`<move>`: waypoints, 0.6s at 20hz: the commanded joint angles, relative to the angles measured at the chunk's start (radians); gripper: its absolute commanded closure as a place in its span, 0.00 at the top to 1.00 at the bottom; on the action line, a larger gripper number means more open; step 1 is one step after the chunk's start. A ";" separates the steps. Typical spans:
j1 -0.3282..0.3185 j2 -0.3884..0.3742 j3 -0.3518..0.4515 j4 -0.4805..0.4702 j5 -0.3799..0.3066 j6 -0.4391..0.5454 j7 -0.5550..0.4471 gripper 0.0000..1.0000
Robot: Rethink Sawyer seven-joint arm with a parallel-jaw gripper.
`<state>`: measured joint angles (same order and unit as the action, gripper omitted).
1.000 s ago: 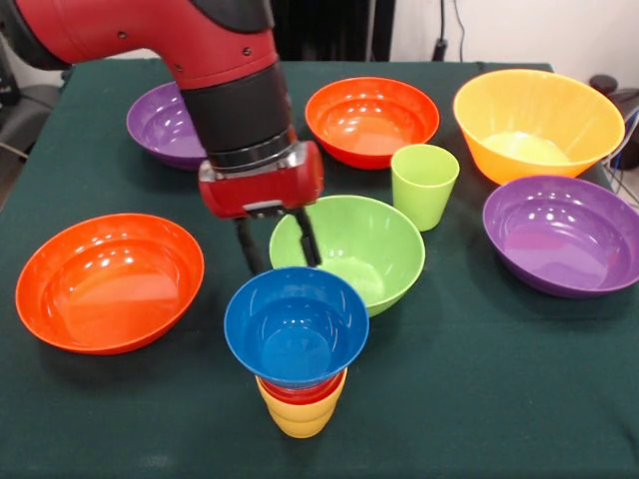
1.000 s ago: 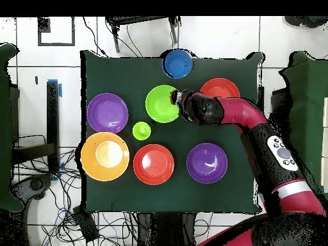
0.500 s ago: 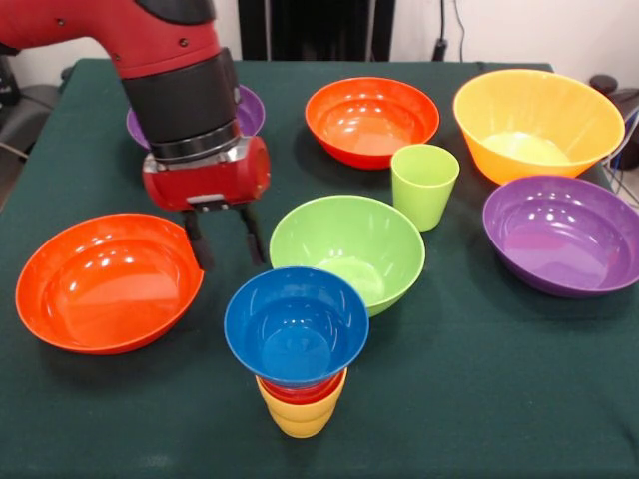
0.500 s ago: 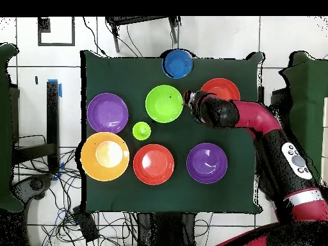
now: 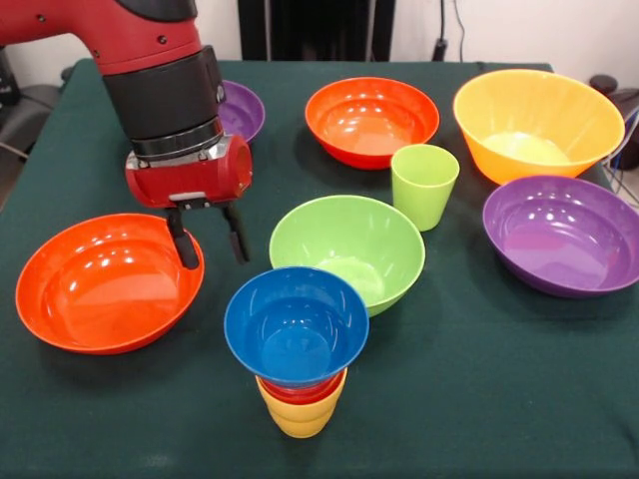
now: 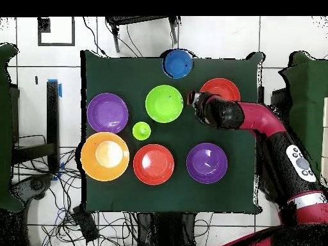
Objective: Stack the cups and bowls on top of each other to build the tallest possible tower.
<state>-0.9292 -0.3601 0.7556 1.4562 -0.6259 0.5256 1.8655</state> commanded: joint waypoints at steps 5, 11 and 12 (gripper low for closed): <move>0.038 0.013 -0.041 0.081 -0.046 -0.022 -0.064 1.00; 0.049 0.016 -0.051 0.092 -0.052 -0.044 -0.036 1.00; 0.050 0.016 -0.052 0.092 -0.052 -0.045 -0.033 1.00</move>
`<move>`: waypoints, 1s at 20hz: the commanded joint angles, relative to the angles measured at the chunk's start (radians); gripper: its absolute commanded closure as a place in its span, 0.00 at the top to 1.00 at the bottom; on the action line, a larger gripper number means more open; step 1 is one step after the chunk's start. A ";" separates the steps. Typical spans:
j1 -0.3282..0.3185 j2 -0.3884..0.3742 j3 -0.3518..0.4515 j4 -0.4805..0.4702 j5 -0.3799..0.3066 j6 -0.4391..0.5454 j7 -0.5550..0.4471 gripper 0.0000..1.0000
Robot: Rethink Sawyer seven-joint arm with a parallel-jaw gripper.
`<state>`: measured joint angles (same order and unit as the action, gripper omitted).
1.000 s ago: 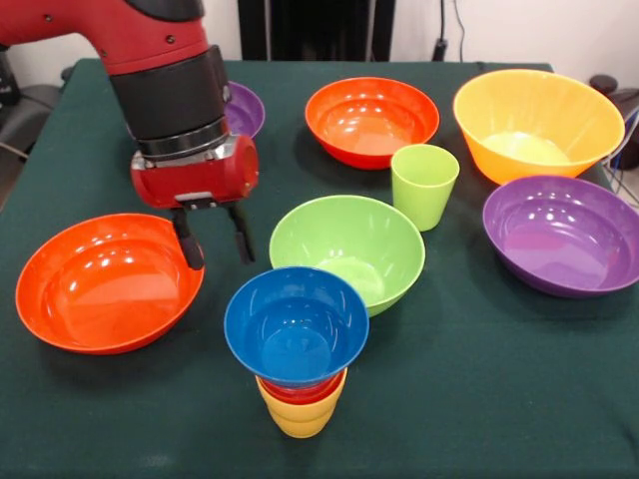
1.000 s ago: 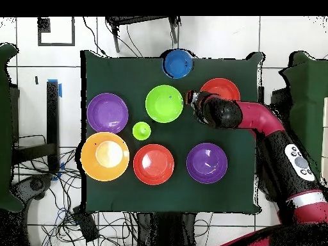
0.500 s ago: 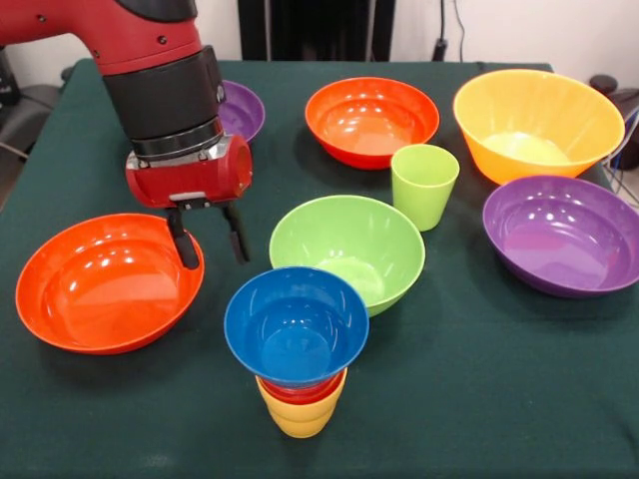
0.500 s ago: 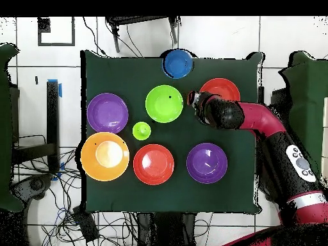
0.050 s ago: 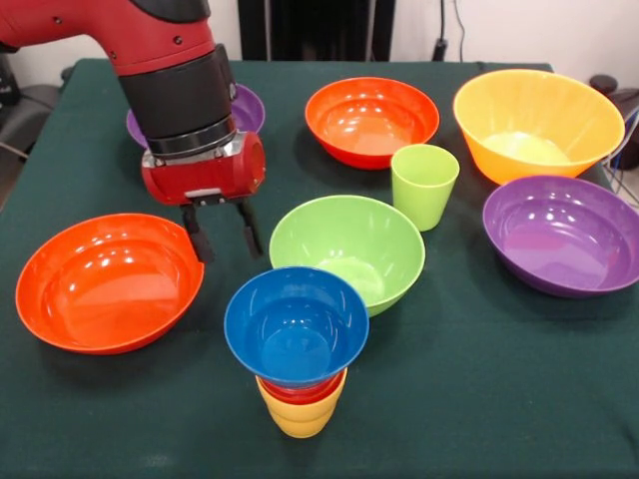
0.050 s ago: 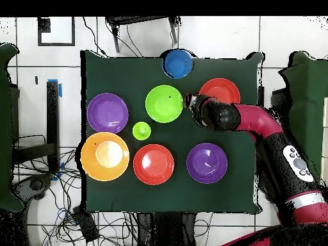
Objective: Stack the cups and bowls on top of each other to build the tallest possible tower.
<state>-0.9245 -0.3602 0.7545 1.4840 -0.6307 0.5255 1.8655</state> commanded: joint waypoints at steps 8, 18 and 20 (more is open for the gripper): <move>0.051 -0.019 -0.062 0.103 -0.045 -0.060 0.006 1.00; 0.080 0.031 -0.074 0.065 -0.051 -0.094 0.008 1.00; 0.080 0.041 -0.077 0.062 -0.050 -0.101 0.006 1.00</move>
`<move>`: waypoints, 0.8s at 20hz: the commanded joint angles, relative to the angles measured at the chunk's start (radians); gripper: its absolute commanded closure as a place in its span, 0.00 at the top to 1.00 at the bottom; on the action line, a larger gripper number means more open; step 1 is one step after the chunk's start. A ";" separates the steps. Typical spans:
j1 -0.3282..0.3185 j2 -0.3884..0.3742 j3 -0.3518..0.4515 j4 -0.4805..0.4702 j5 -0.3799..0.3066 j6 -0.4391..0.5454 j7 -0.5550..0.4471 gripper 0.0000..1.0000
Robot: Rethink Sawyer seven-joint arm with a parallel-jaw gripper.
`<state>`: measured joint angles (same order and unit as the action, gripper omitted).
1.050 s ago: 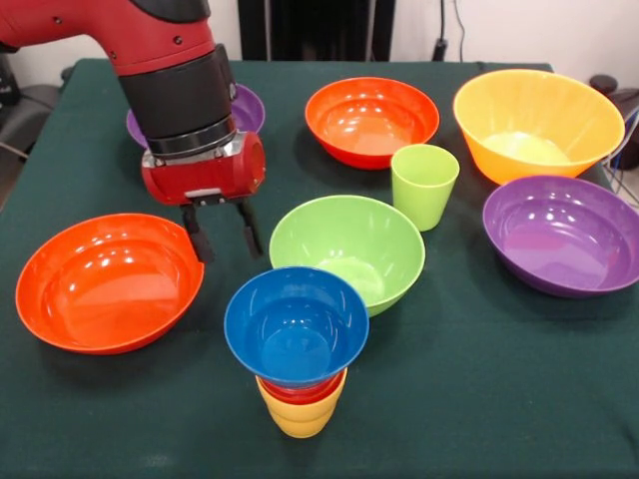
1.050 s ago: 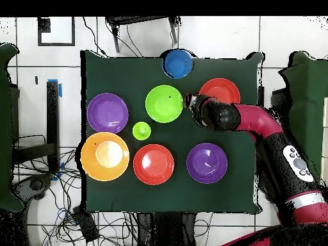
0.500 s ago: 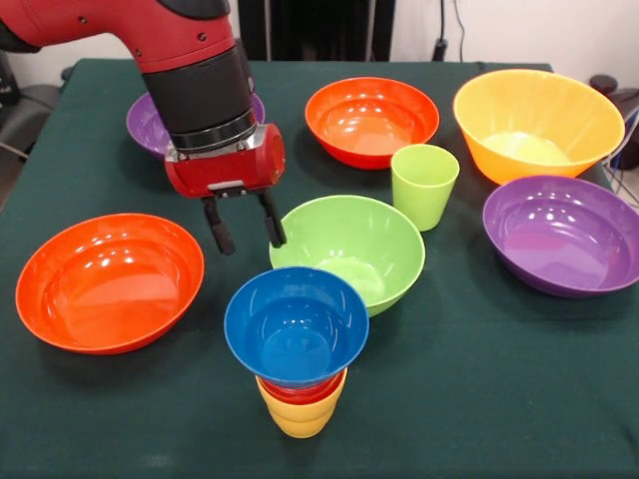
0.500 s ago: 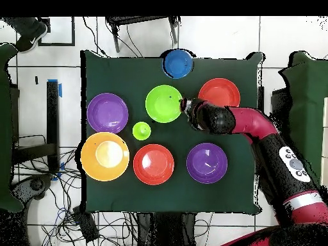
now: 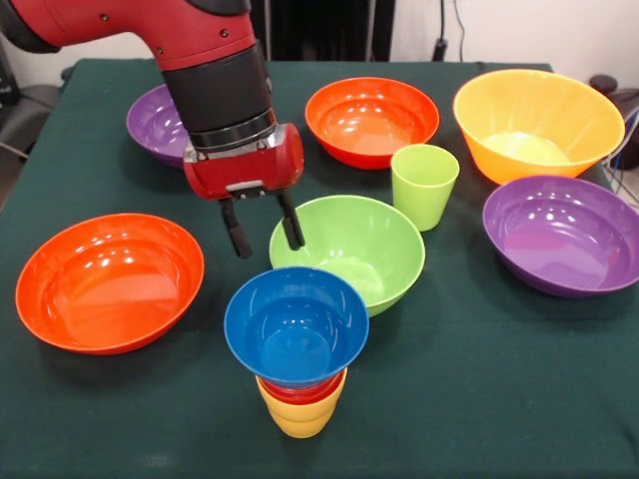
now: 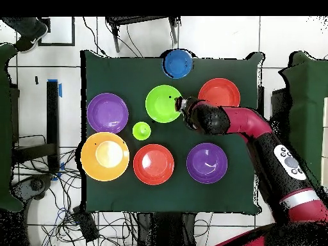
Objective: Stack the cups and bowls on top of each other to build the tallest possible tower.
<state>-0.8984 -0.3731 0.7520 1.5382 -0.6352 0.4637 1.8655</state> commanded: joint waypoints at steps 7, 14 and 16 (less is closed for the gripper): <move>0.070 0.120 -0.100 -0.040 -0.065 -0.096 0.009 1.00; 0.067 0.136 -0.124 -0.047 -0.067 -0.107 -0.010 1.00; 0.064 0.139 -0.126 -0.050 -0.065 -0.105 -0.016 1.00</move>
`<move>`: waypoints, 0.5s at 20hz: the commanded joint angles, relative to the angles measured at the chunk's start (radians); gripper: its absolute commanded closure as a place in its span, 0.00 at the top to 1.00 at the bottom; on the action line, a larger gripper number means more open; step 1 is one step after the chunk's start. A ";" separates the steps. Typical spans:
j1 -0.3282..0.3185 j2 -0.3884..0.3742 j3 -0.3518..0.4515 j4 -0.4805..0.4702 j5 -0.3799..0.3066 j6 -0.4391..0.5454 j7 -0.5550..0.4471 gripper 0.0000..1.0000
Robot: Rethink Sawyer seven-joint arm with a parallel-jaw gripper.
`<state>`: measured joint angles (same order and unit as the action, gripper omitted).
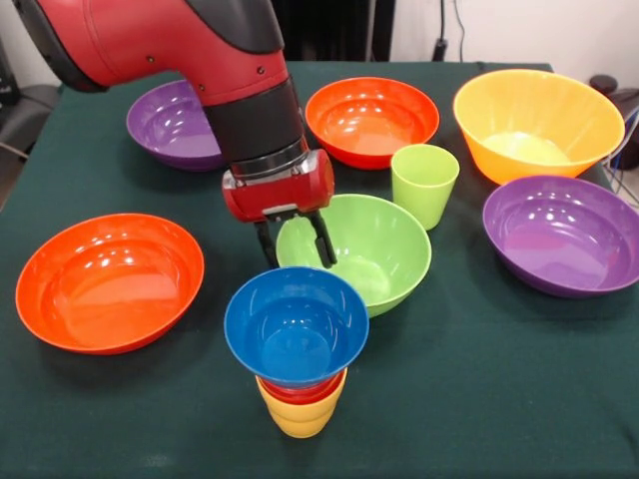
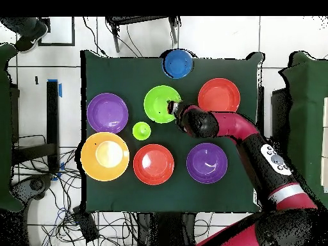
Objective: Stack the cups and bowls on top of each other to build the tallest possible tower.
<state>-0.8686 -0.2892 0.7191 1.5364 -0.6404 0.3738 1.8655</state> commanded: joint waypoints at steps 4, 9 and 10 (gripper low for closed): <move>0.025 0.071 -0.094 -0.059 -0.062 -0.013 -0.033 1.00; 0.011 0.069 -0.095 -0.057 -0.060 -0.004 -0.054 1.00; 0.010 0.067 -0.096 -0.057 -0.061 -0.002 -0.056 1.00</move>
<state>-0.8717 -0.2481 0.6873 1.5362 -0.6441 0.3732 1.8655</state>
